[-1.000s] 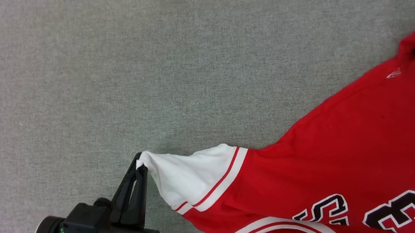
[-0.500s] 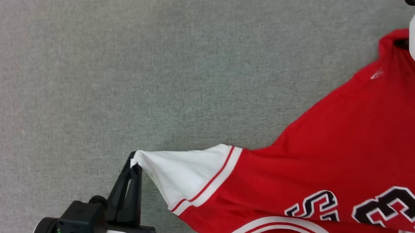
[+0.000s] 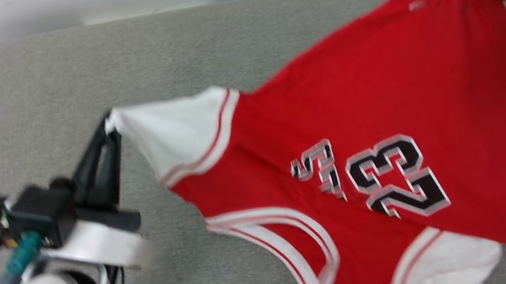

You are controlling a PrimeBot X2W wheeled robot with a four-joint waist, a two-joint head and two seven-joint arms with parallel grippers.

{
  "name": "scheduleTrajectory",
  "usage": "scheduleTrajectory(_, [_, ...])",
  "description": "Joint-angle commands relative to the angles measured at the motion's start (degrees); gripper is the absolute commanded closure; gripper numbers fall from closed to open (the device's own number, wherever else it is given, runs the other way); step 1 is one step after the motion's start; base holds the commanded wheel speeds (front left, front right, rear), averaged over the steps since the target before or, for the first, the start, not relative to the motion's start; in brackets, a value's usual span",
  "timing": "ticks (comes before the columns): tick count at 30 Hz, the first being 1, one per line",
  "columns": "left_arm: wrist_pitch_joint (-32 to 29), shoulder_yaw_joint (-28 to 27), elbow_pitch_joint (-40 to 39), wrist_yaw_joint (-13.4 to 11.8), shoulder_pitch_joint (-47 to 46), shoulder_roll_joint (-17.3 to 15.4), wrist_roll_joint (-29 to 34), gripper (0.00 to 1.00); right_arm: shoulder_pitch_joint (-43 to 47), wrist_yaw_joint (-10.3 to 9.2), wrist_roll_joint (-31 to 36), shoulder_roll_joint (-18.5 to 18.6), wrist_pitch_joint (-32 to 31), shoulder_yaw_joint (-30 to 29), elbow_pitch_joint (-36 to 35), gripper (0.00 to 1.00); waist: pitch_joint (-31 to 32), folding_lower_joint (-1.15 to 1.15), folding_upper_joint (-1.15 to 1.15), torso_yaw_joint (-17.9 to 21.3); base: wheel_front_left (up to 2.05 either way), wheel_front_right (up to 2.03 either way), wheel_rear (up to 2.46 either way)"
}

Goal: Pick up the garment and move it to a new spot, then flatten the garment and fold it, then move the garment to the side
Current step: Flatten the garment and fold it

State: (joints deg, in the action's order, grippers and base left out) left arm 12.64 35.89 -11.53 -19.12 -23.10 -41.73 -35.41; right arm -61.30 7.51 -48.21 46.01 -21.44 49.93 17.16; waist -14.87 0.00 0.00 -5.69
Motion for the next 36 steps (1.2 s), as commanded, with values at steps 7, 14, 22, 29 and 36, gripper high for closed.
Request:
scheduleTrajectory(7, [-4.55, -2.12, 0.15, 4.56, -16.02, -1.28, 2.57, 1.00, -5.84, -0.04, 5.79, -4.71, 6.61, -5.98, 3.61, 1.00, -1.29, 0.00, 0.00, 2.71, 0.00, 0.00, 0.00])
scheduleTrajectory(14, [-8.50, -4.23, 5.01, 10.35, -34.00, 0.16, 2.99, 1.00, -13.87, -0.04, 13.87, -10.59, 8.98, -13.17, 7.37, 1.00, -6.09, 0.00, 0.00, 3.75, 0.00, 0.00, 0.00])
scheduleTrajectory(22, [-10.32, -4.77, 14.59, 15.73, -52.85, 3.95, 4.02, 1.00, -25.66, -0.04, 21.19, -17.36, 9.05, -19.07, 12.72, 1.00, -11.15, 0.00, 0.00, 3.74, 0.00, 0.00, 0.00])
scheduleTrajectory(29, [-10.31, -5.09, 26.07, 20.27, -68.52, 7.31, 5.08, 1.00, -37.05, -0.04, 26.89, -21.03, 9.92, -21.60, 20.02, 1.00, -14.34, 0.00, 0.00, 2.71, 0.00, 0.00, 0.00])
scheduleTrajectory(36, [-8.14, -4.97, 37.12, 22.97, -80.63, 10.35, 6.22, 1.00, -47.14, -0.04, 30.92, -23.15, 11.08, -21.01, 27.35, 1.00, -17.19, 0.00, 0.00, 1.79, 0.00, 0.00, 0.00])
